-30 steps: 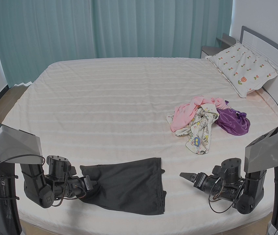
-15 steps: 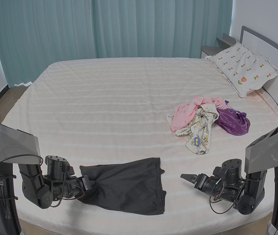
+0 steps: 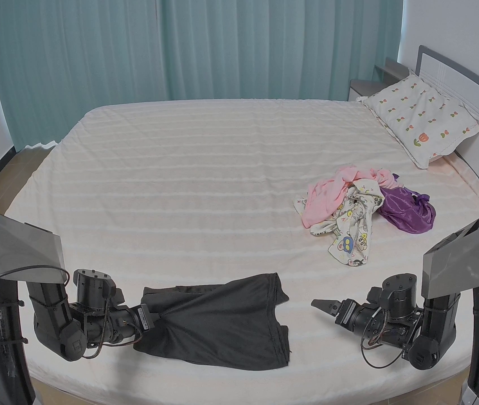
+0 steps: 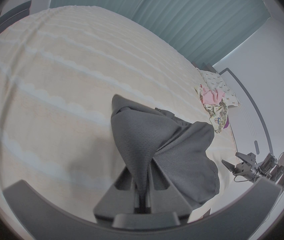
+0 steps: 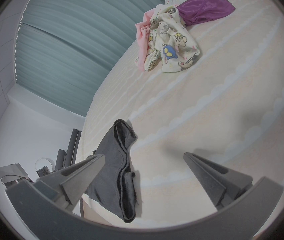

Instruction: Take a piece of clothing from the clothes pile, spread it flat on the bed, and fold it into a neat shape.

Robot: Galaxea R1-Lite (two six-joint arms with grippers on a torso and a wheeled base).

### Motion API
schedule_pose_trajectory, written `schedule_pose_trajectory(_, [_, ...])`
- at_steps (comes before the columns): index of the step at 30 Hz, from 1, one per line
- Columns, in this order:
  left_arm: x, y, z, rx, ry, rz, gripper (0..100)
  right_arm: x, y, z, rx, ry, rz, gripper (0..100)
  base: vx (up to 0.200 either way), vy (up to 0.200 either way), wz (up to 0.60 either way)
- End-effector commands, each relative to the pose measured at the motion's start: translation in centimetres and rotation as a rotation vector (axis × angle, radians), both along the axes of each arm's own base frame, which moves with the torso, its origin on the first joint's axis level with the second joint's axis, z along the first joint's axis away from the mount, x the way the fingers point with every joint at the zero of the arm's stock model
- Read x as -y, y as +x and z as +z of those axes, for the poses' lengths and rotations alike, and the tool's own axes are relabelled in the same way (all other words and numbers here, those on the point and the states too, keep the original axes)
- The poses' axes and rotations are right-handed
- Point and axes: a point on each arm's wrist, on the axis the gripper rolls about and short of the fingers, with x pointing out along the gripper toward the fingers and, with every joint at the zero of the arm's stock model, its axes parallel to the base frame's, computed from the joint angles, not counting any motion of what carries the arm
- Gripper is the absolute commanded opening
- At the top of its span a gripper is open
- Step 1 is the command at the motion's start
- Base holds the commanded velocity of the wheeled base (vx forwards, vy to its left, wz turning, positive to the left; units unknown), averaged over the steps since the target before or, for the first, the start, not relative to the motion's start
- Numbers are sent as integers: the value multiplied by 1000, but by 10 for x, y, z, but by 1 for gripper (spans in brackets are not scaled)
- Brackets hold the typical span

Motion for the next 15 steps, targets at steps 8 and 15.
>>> schedule_pose_trajectory(8, [-12,-3,6,8,-2,40,0,0,0,0,3,3,-1,100,0,200,0])
schedule_pose_trajectory(15, [-18,-5,5,-5,-3,55,0,0,0,0,0,2,-1,100,0,200,0])
